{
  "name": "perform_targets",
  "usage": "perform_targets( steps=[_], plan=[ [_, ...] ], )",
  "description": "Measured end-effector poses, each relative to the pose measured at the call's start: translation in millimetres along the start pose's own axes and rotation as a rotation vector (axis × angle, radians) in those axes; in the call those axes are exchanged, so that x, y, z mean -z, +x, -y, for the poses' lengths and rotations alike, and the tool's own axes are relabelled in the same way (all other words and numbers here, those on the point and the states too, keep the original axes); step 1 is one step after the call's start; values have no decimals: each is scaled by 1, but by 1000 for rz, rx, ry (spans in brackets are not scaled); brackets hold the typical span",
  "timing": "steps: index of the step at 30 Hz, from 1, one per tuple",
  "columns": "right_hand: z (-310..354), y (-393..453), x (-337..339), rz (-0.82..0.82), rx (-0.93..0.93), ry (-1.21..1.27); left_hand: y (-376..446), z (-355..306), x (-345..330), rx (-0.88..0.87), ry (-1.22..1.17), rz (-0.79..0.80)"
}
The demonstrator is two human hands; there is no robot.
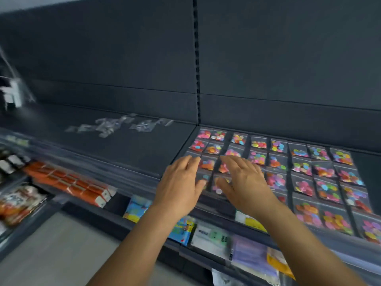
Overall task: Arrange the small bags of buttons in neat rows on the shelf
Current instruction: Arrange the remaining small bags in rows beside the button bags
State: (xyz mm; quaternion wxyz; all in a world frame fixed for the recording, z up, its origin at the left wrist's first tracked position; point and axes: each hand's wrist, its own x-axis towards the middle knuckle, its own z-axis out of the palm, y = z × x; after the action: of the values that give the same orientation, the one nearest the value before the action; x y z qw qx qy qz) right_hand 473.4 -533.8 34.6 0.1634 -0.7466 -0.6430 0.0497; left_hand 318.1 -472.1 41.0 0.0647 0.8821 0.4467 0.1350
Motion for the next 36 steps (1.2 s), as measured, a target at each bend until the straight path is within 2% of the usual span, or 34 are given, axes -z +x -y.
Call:
perform_targets(
  steps=[7, 16, 26, 30, 36],
  plan=[
    [87, 60, -30, 37, 113, 17, -5, 102, 29, 99, 24, -42],
    [143, 165, -68, 59, 178, 20, 45, 204, 36, 192, -19, -96],
    [158, 298, -117, 180, 104, 77, 157, 284, 15, 163, -32, 48],
    [154, 326, -132, 246, 32, 59, 191, 300, -4, 145, -19, 151],
    [147, 344, -151, 285, 48, 15, 232, 317, -23, 66, -22, 308]
  ],
)
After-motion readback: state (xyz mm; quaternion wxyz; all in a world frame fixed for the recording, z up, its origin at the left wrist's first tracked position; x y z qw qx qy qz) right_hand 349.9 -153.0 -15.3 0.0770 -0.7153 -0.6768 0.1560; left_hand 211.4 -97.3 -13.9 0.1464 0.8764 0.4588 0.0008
